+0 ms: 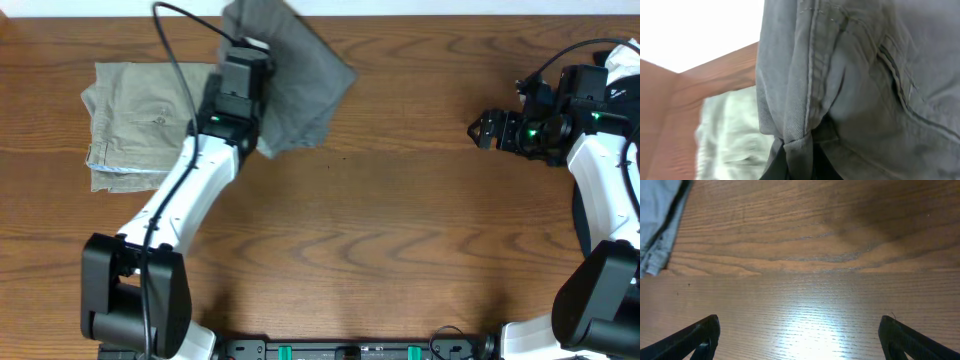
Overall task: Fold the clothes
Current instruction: 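Lift the grey shorts and carry them leftward onto the khaki stack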
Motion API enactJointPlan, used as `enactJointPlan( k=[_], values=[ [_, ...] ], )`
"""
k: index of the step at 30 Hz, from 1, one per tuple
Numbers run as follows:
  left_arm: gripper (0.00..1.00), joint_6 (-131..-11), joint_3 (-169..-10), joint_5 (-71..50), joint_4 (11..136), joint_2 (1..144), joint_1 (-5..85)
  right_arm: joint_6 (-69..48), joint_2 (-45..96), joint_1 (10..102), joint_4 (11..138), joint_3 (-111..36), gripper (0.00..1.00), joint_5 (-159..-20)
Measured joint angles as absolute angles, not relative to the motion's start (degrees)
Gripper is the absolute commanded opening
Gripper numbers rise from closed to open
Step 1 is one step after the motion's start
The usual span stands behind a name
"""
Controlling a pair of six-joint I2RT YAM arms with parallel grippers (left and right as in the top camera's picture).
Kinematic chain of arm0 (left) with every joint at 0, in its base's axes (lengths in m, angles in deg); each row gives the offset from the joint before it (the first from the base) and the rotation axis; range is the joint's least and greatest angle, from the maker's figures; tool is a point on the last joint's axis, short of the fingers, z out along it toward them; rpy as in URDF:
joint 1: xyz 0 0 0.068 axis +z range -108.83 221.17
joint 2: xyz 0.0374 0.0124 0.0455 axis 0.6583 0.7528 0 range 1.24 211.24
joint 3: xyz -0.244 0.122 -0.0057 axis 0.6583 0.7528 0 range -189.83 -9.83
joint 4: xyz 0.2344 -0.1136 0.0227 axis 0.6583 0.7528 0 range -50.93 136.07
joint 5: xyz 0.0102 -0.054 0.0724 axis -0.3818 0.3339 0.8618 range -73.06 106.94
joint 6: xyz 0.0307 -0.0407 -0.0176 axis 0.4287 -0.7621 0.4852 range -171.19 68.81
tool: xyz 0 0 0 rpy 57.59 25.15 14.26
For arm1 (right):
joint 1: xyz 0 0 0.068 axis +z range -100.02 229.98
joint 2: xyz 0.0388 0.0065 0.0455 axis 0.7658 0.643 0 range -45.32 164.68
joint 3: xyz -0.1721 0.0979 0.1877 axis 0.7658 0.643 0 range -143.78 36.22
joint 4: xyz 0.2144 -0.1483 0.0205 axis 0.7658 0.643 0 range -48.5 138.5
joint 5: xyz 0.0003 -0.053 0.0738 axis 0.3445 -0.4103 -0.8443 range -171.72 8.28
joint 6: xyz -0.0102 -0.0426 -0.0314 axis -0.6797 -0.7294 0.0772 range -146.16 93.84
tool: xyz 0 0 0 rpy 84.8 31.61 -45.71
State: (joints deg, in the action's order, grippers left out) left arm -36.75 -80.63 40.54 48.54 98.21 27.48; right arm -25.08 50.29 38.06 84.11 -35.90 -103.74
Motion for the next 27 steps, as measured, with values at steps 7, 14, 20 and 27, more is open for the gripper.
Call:
enactJointPlan(
  k=[7, 14, 20, 27],
  values=[
    [0.06, -35.88, -80.63, 42.00, 48.39, 98.21, 31.91, -25.08, 50.29, 38.06, 84.11, -35.90, 0.99, -103.74],
    [0.06, -35.42, -80.63, 42.44, 48.15, 95.87, 34.41, -25.08, 50.29, 38.06, 84.11, -35.90, 0.99, -103.74],
    [0.06, -34.81, -80.63, 44.03, 49.18, 92.94, 37.40, -25.08, 50.29, 38.06, 84.11, -35.90, 0.99, -103.74],
    [0.06, -34.87, -80.63, 44.38, 52.13, 92.74, 40.15, -25.08, 50.29, 38.06, 84.09, -35.90, 0.99, -103.74]
  ],
)
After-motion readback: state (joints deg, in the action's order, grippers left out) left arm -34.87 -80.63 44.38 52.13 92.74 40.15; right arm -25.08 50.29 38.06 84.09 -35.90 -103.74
